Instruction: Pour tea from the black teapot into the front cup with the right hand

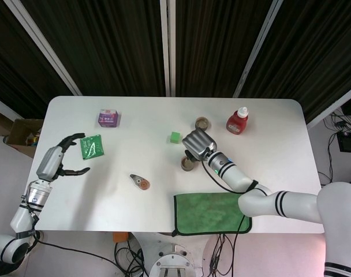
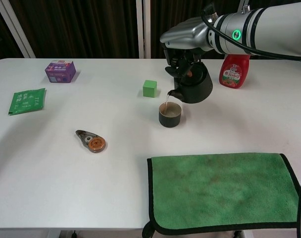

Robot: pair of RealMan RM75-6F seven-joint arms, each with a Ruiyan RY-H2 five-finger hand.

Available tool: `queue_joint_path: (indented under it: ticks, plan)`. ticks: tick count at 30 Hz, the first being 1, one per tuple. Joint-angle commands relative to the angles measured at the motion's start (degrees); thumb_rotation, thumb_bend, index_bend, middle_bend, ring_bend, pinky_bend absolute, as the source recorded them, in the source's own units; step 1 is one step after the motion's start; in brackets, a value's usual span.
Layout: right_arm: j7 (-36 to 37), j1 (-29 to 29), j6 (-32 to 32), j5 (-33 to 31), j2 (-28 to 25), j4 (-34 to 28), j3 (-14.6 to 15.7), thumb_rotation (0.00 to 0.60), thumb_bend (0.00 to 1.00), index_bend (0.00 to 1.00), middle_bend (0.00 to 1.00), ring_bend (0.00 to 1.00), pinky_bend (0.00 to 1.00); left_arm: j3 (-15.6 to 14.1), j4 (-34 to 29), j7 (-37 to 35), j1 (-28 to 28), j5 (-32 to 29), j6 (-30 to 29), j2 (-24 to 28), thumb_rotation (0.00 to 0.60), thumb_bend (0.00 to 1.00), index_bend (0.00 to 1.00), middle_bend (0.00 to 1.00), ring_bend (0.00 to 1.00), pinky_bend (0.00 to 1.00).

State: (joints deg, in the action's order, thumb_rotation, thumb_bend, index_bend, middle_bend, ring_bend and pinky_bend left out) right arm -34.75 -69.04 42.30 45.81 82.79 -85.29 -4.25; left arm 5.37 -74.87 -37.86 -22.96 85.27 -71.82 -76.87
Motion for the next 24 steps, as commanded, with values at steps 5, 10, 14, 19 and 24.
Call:
queue_joint_path:
  ticks: [5,10,14,19,24]
  plan:
    - [-0.1,-0.1,0.1,0.0,-0.3,-0.2,0.2,0.557,0.65,1.0,1.0,0.92,0.69,0.0,-0.1,0.2,-0.1,0.0,0.0,0.0,0.6,0.12,0.17,0.18,0.17,0.27]
    - [-0.6,-0.2,0.2,-0.2,-0.3,0.0,0.5,0.556,0.65,1.0,1.0,0.92,0.69,0.1,-0.2,0.3,-0.1,-0.1,0.1,0.0,0.6,0.12,0.17,0.18,0.17,0.27]
    - [-1.0,-0.3,0.3,-0.4,-0.2,0.1,0.7,0.557,0.65,1.0,1.0,0.92,0.69,0.1,-0.1,0.3,-0.1,-0.1,0.1,0.0,0.6,0.12,0.17,0.18,0.17,0.27]
    - [-1.2,-0.4,0.5,-0.7,-0.1,0.1,0.8,0.557,0.66,1.0,1.0,0.92,0.69,0.0,0.0,0.1,-0.1,-0.1,0.0,0.0,0.6,0.12,0.17,0.18,0.17,0.27]
    - [-1.3,-0.4,0.6,-0.8,0.0,0.3,0.9,0.558,0.66,1.0,1.0,0.92,0.69,0.0,0.1,0.0,0.0,-0.1,0.0,0.0,0.6,0.12,0.17,0.18,0.17,0.27]
